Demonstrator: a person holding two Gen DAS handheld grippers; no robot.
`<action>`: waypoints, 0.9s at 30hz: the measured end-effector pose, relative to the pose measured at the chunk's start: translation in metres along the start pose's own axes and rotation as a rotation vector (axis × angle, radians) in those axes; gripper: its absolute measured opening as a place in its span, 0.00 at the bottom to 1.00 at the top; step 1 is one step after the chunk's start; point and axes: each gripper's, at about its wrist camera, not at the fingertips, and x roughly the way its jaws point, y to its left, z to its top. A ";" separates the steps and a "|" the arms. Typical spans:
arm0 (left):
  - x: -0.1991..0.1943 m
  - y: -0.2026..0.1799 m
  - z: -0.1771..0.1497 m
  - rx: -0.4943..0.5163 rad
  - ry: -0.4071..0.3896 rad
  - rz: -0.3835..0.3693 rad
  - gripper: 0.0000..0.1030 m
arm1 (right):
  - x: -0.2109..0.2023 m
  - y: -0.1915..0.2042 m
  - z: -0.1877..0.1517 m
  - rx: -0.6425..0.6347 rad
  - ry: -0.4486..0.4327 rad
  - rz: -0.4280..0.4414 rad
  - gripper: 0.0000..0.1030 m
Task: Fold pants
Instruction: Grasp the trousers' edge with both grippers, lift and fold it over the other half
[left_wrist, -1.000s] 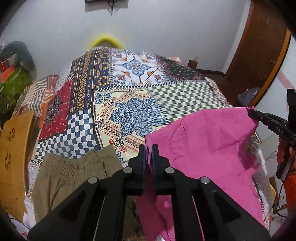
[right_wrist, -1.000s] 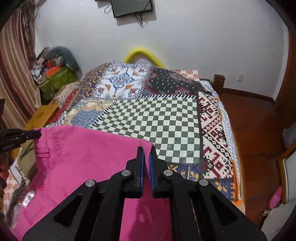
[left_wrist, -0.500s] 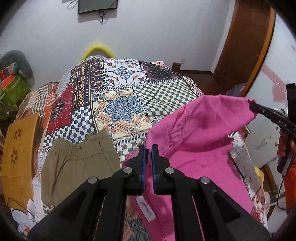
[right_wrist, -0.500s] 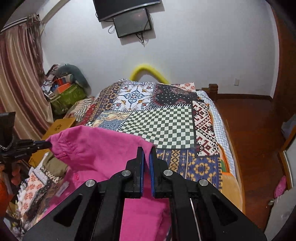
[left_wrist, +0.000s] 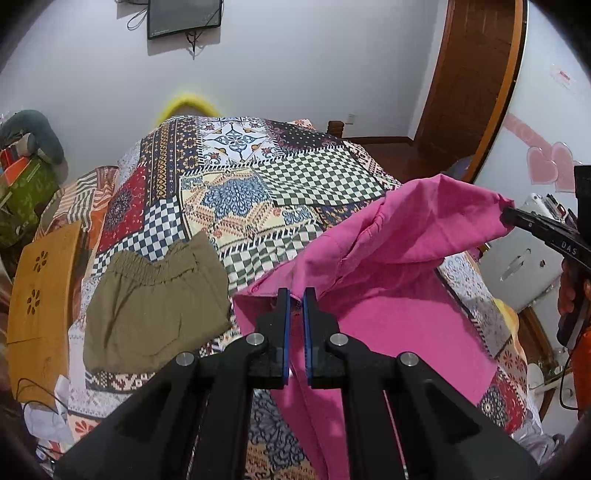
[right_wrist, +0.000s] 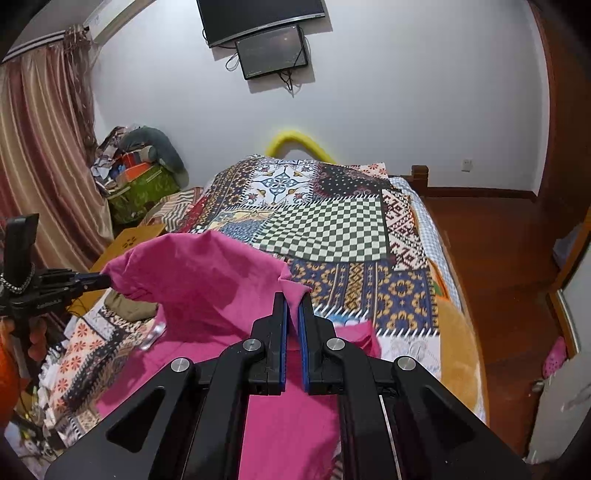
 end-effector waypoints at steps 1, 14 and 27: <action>-0.001 0.000 -0.004 -0.002 0.004 -0.002 0.06 | -0.002 0.001 -0.004 0.003 0.001 -0.001 0.05; -0.011 0.004 -0.056 -0.030 0.068 -0.031 0.04 | -0.023 -0.006 -0.062 0.069 0.081 -0.011 0.05; -0.016 -0.022 -0.096 0.043 0.113 -0.026 0.04 | -0.033 0.000 -0.095 0.067 0.120 -0.028 0.05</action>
